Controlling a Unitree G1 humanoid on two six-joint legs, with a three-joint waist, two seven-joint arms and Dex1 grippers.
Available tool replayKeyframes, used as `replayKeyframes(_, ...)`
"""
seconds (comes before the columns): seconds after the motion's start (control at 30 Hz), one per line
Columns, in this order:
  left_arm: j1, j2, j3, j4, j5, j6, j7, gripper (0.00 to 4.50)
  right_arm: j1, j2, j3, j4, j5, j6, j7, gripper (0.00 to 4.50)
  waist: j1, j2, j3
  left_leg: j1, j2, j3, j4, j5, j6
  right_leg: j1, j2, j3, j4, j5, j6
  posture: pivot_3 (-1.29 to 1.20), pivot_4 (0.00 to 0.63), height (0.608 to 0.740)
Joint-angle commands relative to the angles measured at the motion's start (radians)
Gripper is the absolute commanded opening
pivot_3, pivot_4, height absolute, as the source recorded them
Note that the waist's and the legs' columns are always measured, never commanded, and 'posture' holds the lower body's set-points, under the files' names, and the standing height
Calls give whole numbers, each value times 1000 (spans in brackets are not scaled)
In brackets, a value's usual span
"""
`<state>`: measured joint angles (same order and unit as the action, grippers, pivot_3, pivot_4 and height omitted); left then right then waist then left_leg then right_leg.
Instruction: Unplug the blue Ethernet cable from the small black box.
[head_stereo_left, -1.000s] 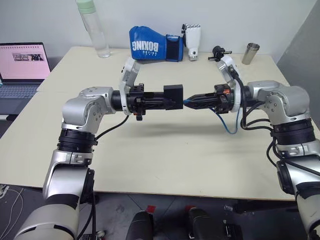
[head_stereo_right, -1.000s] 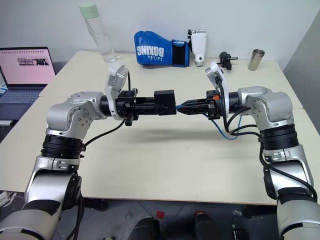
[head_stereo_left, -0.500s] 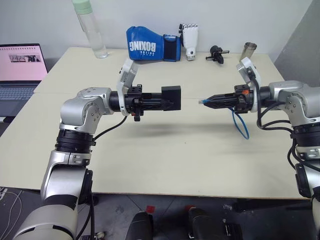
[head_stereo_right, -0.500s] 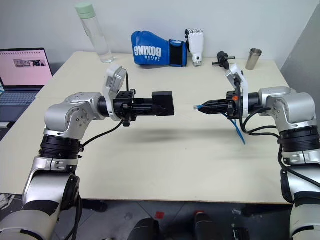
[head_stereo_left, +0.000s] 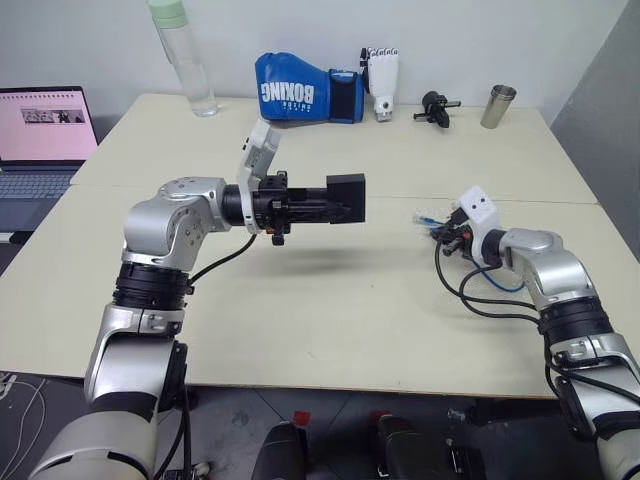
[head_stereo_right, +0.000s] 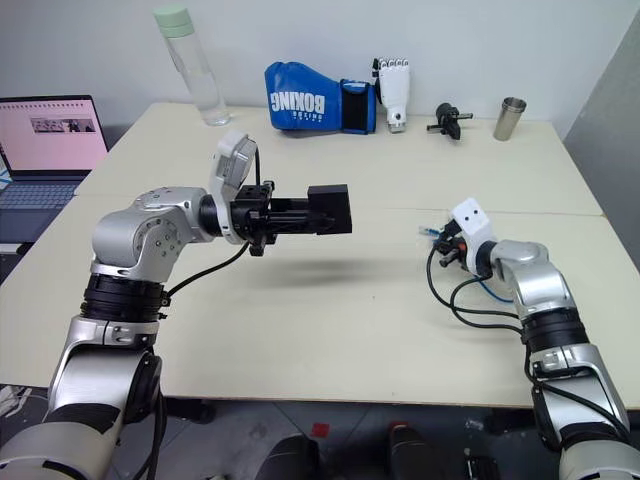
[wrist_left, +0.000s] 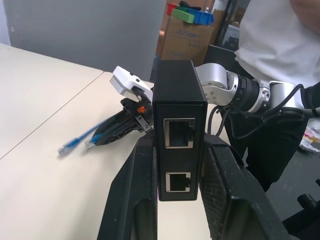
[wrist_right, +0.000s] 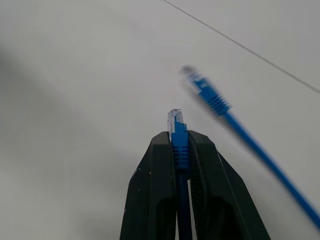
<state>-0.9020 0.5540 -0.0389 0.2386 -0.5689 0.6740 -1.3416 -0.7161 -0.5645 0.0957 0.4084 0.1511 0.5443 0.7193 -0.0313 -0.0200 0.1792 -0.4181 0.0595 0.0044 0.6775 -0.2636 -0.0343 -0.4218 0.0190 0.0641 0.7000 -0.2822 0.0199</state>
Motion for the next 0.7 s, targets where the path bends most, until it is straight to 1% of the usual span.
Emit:
replayKeyframes(0.03,-3,8,21,-41,-17,5,6,798,9,12,-52,-66,56,88,16,791,0,0,0,0,0,0,0,0,1,0,0,0,0,0,0,0,150,740)
replayKeyframes(0.07,-3,6,21,-42,-17,6,5,798,10,13,-56,-73,59,100,15,856,0,0,0,0,0,0,0,0,1,0,0,0,0,0,0,0,150,740)
replayKeyframes(0.1,-4,5,20,-43,-17,6,5,798,11,13,-59,-78,61,109,14,1252,0,0,0,0,0,0,0,0,1,0,0,0,0,0,0,0,150,740)
replayKeyframes(0.13,-4,5,20,-43,-18,6,5,798,7,12,-64,-83,67,121,15,1419,0,0,0,0,0,0,0,0,1,0,0,0,0,0,0,0,150,740)
replayKeyframes(0.3,-5,2,19,-42,-16,5,1,798,0,-4,-64,-108,72,139,35,2698,0,0,0,0,0,0,0,-1,1,0,0,0,0,0,0,0,150,740)
replayKeyframes(0.4,0,4,21,-48,-18,7,1,798,6,-18,-78,-178,106,189,59,3319,0,0,0,0,0,0,0,-1,1,0,0,0,0,0,0,0,150,740)
replayKeyframes(0.5,6,8,24,-49,-14,3,6,798,-12,-30,-135,-273,187,325,60,4073,1,0,0,0,0,0,0,-1,1,0,0,0,0,0,0,0,150,740)
replayKeyframes(0.53,7,8,26,-49,-13,2,9,798,-22,-36,-162,-302,222,375,62,4256,1,0,0,0,0,0,0,-1,1,0,0,0,0,0,0,0,150,740)
replayKeyframes(0.57,9,10,28,-48,-12,1,10,798,-30,-42,-188,-329,256,422,65,4436,1,0,0,0,0,0,0,-1,1,0,0,0,0,0,0,0,150,740)
replayKeyframes(0.67,12,20,33,-46,-10,-3,9,798,-38,-73,-227,-412,341,507,104,4436,2,0,0,0,0,-1,0,-1,1,0,0,-1,0,0,0,0,150,740)
replayKeyframes(0.7,11,28,40,-37,-6,-8,11,798,-31,-91,-240,-472,376,501,136,4436,2,0,0,0,0,-1,0,-1,1,0,0,-1,0,0,0,0,150,740)
